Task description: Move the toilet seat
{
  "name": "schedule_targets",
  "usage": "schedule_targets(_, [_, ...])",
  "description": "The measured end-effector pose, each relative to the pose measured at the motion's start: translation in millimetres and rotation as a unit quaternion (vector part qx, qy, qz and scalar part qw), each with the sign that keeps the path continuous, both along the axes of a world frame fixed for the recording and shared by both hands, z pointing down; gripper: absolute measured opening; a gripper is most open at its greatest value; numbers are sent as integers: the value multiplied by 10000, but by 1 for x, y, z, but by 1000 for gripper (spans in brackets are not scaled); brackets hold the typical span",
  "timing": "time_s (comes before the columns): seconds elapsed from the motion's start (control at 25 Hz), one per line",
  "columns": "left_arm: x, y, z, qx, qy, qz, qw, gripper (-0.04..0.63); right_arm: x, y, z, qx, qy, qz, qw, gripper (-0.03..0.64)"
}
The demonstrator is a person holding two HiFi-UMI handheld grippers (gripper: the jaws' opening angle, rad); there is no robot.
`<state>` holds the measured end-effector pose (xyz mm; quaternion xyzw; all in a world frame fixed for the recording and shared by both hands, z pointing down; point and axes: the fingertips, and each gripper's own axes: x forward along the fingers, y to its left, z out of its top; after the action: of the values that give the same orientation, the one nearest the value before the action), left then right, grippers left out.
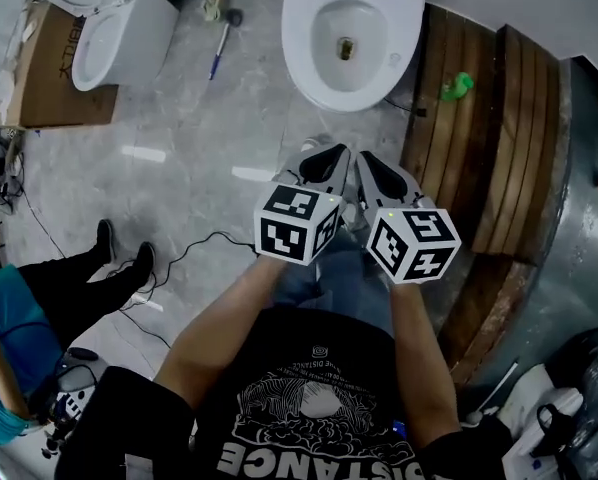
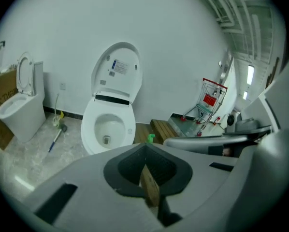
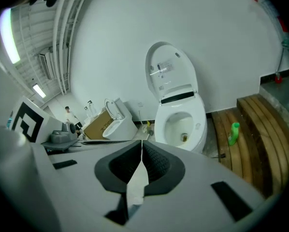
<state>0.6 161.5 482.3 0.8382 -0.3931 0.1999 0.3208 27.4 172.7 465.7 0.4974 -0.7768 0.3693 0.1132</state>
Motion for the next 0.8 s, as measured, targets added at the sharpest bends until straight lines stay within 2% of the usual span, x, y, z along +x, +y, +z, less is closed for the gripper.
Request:
schedule_targets(0.12, [-3, -14, 29, -263, 351, -104, 9990, 12, -1, -11, 30, -170, -35, -73, 9998, 20])
schedule_targets(0.32, [-9, -34, 80, -586, 649, -177, 9960, 12, 0, -31, 77, -419, -322, 98, 9986, 20])
schedule_targets(0.56, [-17, -55, 140, -1221, 1202, -527, 9838, 14, 10, -53, 135, -669, -985, 622, 9909, 21])
schedule_targets(0.8, [-31, -77, 196, -1448, 1546, -807, 9740, 14, 13, -70, 187, -818, -1497, 974, 9805, 21])
